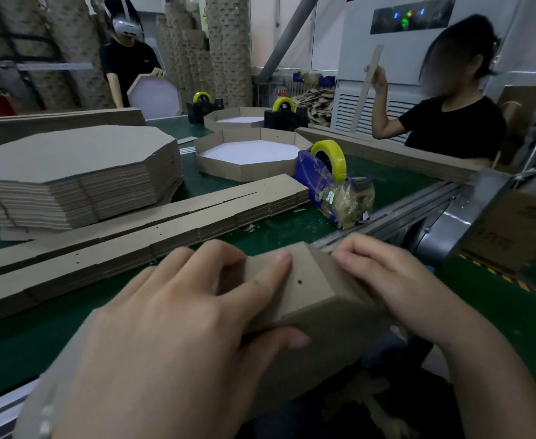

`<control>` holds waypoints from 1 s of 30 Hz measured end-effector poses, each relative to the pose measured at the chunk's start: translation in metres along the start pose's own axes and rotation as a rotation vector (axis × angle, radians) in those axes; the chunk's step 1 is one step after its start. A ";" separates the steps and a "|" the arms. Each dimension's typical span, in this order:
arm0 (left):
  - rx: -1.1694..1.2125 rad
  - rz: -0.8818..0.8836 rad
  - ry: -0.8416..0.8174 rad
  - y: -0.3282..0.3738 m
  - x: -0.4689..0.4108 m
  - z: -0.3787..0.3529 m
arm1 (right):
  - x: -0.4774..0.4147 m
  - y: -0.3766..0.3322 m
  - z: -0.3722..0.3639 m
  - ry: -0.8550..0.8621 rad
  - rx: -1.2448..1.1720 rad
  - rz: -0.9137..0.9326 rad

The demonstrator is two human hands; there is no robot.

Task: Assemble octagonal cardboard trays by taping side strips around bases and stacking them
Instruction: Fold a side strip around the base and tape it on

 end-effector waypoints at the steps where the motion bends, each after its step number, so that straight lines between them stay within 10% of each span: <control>1: 0.026 0.019 0.010 -0.003 0.001 0.001 | -0.001 -0.006 0.010 0.058 0.025 0.047; 15: 0.316 0.199 0.055 -0.047 0.037 -0.015 | 0.005 -0.020 -0.011 0.254 0.177 0.322; 22: 0.193 -0.018 -0.071 -0.010 0.008 -0.022 | 0.001 -0.047 -0.033 0.250 0.270 0.393; 30: 0.209 -0.028 -0.104 -0.004 0.000 -0.031 | -0.034 0.022 -0.026 -0.102 -0.162 -0.081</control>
Point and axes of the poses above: each hand's wrist, its own x-axis away from the middle knuckle, its own z-axis out of the back of the hand, y = z × x, the point moved 10 cm from there along -x, towards the middle knuckle, and after that the axes turned 5 degrees about y, right-handed, at the moved point
